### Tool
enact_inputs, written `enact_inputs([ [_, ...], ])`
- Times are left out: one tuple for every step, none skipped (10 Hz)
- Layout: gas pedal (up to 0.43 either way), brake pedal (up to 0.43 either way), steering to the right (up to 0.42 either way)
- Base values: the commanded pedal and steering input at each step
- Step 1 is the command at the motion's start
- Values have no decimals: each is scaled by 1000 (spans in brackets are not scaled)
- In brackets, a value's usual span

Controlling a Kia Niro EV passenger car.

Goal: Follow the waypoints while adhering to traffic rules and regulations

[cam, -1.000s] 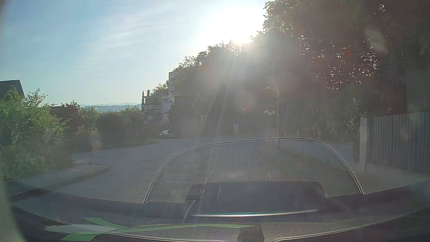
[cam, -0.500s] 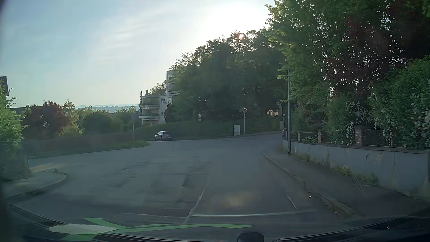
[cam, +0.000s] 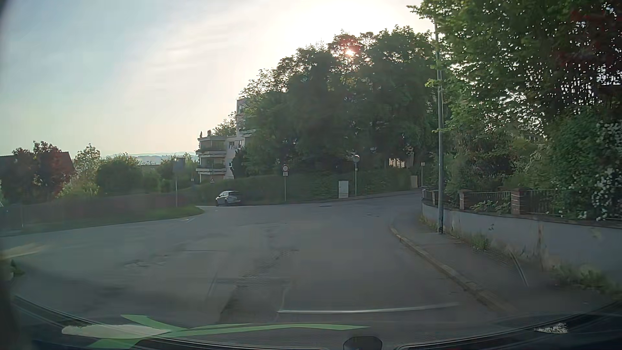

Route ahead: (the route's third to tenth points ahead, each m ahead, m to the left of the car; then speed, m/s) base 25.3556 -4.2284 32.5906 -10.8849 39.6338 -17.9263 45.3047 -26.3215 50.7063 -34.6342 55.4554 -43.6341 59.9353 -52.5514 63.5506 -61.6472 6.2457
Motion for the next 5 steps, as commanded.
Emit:
enact_inputs([
  [0, 195, 0],
  [0, 226, 1],
  [0, 232, 1],
  [0, 238, 0],
  [0, 238, 1],
])
